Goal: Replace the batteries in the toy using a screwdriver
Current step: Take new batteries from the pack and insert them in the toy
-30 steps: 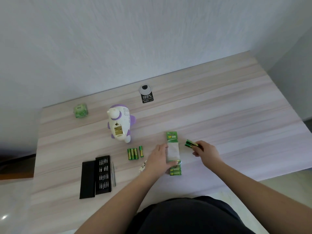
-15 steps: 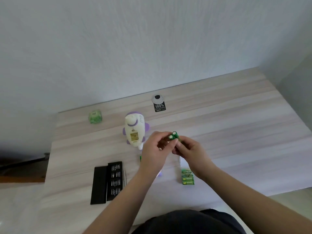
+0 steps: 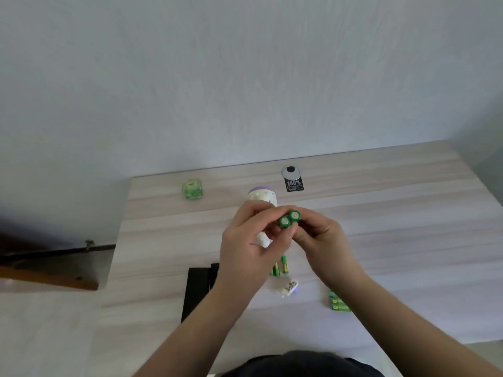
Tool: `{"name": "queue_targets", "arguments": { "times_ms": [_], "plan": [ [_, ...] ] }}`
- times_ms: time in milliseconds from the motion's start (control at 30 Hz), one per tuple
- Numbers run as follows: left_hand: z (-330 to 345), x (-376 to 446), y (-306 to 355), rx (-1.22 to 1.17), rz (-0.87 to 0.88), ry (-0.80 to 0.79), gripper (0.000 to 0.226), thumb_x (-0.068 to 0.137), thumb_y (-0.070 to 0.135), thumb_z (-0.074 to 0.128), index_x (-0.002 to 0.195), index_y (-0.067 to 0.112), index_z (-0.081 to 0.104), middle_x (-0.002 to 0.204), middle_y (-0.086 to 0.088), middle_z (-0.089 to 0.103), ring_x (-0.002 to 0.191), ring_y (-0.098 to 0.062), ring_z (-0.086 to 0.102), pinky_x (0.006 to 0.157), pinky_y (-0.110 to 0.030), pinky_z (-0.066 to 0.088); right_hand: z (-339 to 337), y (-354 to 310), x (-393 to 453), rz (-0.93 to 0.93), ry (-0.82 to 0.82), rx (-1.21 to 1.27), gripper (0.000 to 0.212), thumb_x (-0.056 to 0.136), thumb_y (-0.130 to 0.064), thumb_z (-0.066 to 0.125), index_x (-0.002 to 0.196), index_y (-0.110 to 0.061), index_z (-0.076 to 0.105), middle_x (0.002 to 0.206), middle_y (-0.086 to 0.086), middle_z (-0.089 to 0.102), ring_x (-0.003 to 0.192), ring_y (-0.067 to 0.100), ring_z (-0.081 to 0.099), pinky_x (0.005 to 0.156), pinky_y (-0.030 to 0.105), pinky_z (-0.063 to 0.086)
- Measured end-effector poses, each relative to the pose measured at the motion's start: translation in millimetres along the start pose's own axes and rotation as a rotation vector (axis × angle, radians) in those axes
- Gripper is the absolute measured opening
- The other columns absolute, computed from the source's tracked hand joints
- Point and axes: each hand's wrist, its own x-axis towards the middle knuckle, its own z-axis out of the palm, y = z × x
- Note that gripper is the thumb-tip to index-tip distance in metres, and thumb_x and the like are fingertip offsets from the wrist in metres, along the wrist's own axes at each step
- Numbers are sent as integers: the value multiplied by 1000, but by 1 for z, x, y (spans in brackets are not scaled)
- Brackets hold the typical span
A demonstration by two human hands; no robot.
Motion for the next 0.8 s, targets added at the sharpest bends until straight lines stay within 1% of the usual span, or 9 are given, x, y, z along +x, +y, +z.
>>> {"name": "queue_targets", "arguments": {
  "times_ms": [100, 167, 267, 367, 467, 533, 633, 733, 800],
  "plan": [
    [-20, 0, 1, 107, 100, 8, 22, 81, 14, 74, 102, 8, 73, 93, 2, 58, 70, -6, 59, 71, -13, 48, 17, -6, -1, -14, -13, -80, 22, 84, -19, 64, 103, -11, 71, 87, 3, 73, 81, 14, 67, 77, 21, 51],
    [-34, 0, 1, 175, 169, 22, 21, 81, 13, 74, 100, 7, 73, 93, 2, 58, 72, -3, 57, 74, -8, 44, 28, -11, -2, -32, -29, -125, 20, 85, -19, 64, 102, -12, 72, 88, 1, 74, 84, 12, 68, 78, 22, 51],
    [-55, 1, -2, 232, 266, 50, 19, 82, 14, 73, 99, 4, 74, 93, -1, 60, 78, 2, 53, 77, -6, 42, 46, -22, -4, -58, -53, -148, 20, 84, -21, 64, 102, -17, 72, 91, -8, 75, 88, 8, 69, 79, 16, 50],
    [-73, 4, -7, 227, 319, 55, 16, 85, 14, 71, 98, 4, 74, 94, 2, 59, 78, 4, 50, 77, -7, 41, 62, -32, -5, -82, -68, -217, 20, 85, -25, 65, 104, -30, 68, 95, -15, 72, 91, 5, 68, 81, 14, 49],
    [-87, 5, -11, 194, 335, 28, 15, 86, 13, 71, 99, 5, 74, 95, 2, 59, 75, 1, 51, 75, -10, 44, 73, -40, -6, -131, -18, -336, 24, 83, -38, 67, 107, -41, 65, 100, -20, 68, 96, 7, 66, 83, 13, 46],
    [-93, 7, -14, 161, 330, 17, 16, 85, 13, 72, 99, 6, 74, 94, 3, 58, 73, 0, 52, 74, -11, 44, 78, -46, -8, -196, 27, -418, 23, 82, -41, 62, 105, -42, 65, 97, -23, 67, 94, 4, 63, 80, 9, 43],
    [-92, 12, -16, 110, 295, 3, 16, 85, 16, 70, 98, 6, 74, 93, 6, 57, 71, -1, 53, 71, -11, 44, 81, -52, -11, -250, 98, -496, 18, 81, -37, 64, 99, -35, 69, 90, -28, 66, 86, -4, 60, 72, 4, 39],
    [-85, 16, -16, 37, 168, -41, 19, 85, 22, 68, 102, 15, 72, 94, 12, 58, 76, 0, 55, 72, -10, 43, 74, -52, -13, -123, 158, -432, 16, 79, -29, 73, 93, -36, 70, 85, -25, 68, 78, 2, 60, 64, 6, 42],
    [-80, 18, -16, -86, -4, -66, 27, 87, 25, 66, 114, 29, 66, 92, 15, 62, 79, -7, 60, 74, -15, 46, 66, -51, -11, -2, 170, -307, 19, 83, -15, 69, 95, -30, 73, 87, -19, 72, 82, 6, 65, 70, 12, 48]
  ]
}}
